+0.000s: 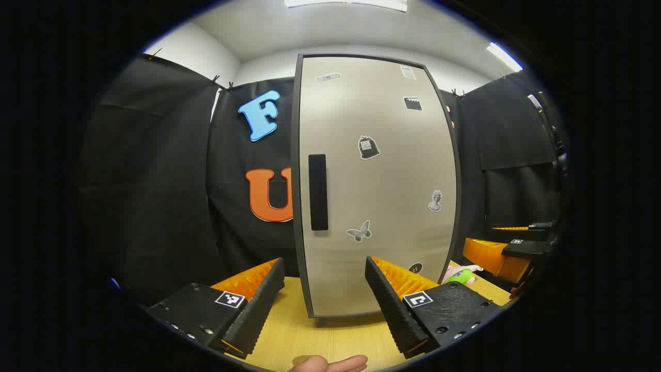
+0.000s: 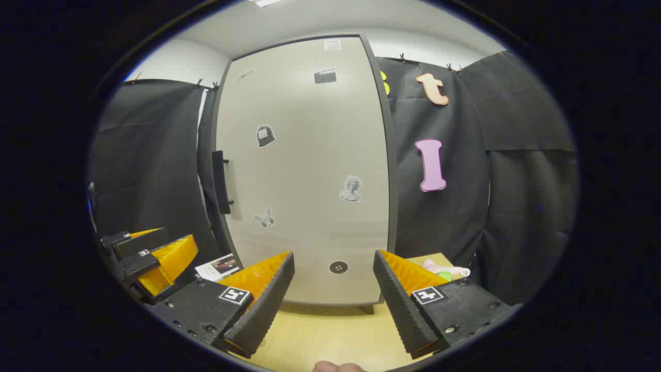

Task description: Open the cabinet door with the right hand, grasp the bottle in the cabinet with the left hand and place it on the coaster, then close the cabinet door with the right hand.

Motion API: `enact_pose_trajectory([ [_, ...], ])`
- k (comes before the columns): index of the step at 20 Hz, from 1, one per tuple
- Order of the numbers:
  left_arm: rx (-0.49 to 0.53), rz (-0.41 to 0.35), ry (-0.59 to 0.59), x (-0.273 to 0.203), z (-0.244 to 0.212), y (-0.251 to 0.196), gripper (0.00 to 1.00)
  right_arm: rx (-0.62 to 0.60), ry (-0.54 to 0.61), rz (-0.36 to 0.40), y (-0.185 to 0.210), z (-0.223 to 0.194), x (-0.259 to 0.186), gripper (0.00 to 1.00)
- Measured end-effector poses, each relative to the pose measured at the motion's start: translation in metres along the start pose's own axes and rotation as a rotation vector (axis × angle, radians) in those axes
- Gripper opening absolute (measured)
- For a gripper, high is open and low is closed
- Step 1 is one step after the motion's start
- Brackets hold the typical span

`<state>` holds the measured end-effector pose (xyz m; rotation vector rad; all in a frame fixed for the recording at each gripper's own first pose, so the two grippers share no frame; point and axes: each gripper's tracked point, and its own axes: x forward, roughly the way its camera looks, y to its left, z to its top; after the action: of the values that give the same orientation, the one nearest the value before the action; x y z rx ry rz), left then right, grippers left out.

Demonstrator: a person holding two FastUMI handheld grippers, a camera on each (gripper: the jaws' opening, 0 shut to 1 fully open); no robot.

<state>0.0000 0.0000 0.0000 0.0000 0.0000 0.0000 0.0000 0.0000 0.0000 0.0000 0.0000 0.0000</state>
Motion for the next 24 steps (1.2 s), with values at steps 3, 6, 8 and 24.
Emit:
enact_pose_trajectory([
  [3, 0.003, 0.001, 0.000, 0.001, 0.001, -0.001, 0.95, -0.003, -0.001, 0.007, 0.000, 0.001, 0.000, 0.99],
  [6, 0.004, 0.003, 0.000, 0.001, 0.000, -0.001, 0.95, -0.006, -0.003, 0.007, 0.000, 0.001, 0.001, 0.99],
  [8, 0.005, 0.008, -0.002, 0.001, 0.001, 0.000, 0.95, -0.006, -0.001, 0.007, -0.002, 0.001, 0.002, 0.99],
  [24, 0.002, 0.024, -0.001, 0.002, 0.000, 0.007, 0.95, -0.030, -0.013, 0.052, 0.014, 0.002, 0.005, 0.99],
])
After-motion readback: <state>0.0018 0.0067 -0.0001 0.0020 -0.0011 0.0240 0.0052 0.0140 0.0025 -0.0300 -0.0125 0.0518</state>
